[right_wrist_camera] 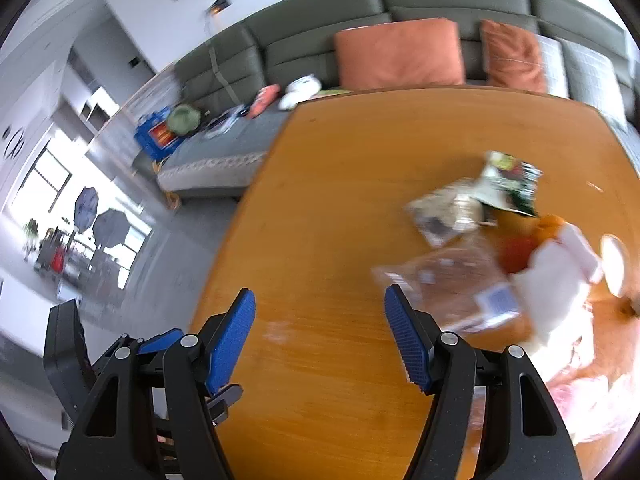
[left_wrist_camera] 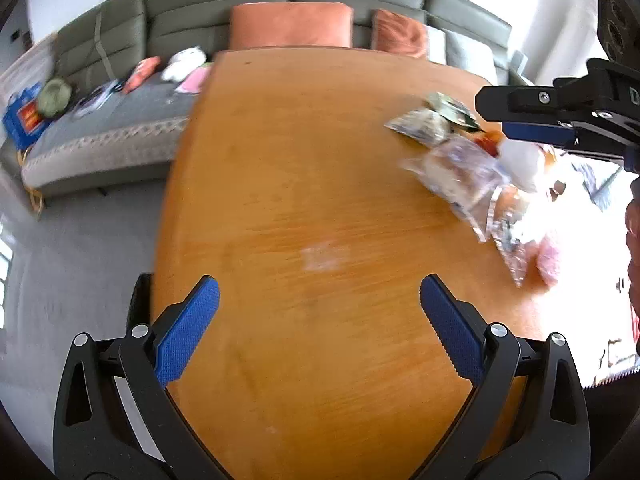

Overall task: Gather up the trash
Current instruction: 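Grasp the white sock with the right tool while the left grasps the bagged bread loaf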

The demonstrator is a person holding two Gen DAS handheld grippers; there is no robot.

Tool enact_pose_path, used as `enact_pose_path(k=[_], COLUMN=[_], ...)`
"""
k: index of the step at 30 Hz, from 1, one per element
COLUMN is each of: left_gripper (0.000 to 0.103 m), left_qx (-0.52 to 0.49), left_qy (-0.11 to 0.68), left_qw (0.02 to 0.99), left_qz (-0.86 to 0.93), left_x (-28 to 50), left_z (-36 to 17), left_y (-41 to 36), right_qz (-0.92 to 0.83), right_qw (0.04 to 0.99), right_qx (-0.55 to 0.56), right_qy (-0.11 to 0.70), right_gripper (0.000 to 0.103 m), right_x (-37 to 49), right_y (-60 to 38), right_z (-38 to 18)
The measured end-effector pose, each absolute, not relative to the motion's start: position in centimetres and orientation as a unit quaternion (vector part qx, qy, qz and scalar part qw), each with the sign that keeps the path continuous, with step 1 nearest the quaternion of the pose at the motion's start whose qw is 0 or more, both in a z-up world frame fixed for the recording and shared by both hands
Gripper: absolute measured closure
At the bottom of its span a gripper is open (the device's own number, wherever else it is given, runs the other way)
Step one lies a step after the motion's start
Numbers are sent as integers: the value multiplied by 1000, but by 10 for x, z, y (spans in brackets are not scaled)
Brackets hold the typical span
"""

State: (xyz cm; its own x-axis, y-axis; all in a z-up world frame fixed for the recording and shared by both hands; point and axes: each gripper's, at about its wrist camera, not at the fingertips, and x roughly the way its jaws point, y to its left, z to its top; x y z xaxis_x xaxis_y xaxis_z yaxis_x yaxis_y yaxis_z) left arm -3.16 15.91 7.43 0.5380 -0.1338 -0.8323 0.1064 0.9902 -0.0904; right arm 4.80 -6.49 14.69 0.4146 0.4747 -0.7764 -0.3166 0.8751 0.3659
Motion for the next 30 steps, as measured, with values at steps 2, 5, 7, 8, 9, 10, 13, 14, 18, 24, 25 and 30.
enact_pose_path(k=[2,5,7,8,9,10,13,14,18,24,25,30], left_gripper=[6,6,6,6,6,6,6,6,6,6,6,6], left_qx=[-5,5,15,19,24,29,44,49,68,78,77,75], left_qy=[475,473,471,470,468,466,465,466,469,478,480,491], left_qw=[876,875,875,875,875,874,871,870,864,856,855,847], left_qz=[-81,-102,-112,-117,-125,-133,-152,-156,-172,-182,-183,-189], left_x=[-28,-20,-14,-11,-7,-4,5,7,18,29,31,42], left_z=[77,80,82,83,85,86,88,88,88,85,84,79], left_y=[145,125,111,105,98,91,74,68,51,41,41,36], right_qz=[224,205,191,184,179,171,140,128,99,99,102,110], right_qw=[839,843,845,846,847,848,849,849,842,833,832,823], right_qx=[90,104,113,117,120,125,139,145,148,143,142,137], right_qy=[487,486,486,486,486,486,490,493,509,525,527,540], right_gripper=[35,35,35,35,35,35,35,35,35,36,39,49], right_x=[48,50,50,51,52,53,57,59,72,91,93,107], right_y=[-81,-108,-127,-135,-142,-151,-174,-182,-202,-204,-203,-196], right_z=[145,141,140,138,137,135,128,123,104,85,85,74])
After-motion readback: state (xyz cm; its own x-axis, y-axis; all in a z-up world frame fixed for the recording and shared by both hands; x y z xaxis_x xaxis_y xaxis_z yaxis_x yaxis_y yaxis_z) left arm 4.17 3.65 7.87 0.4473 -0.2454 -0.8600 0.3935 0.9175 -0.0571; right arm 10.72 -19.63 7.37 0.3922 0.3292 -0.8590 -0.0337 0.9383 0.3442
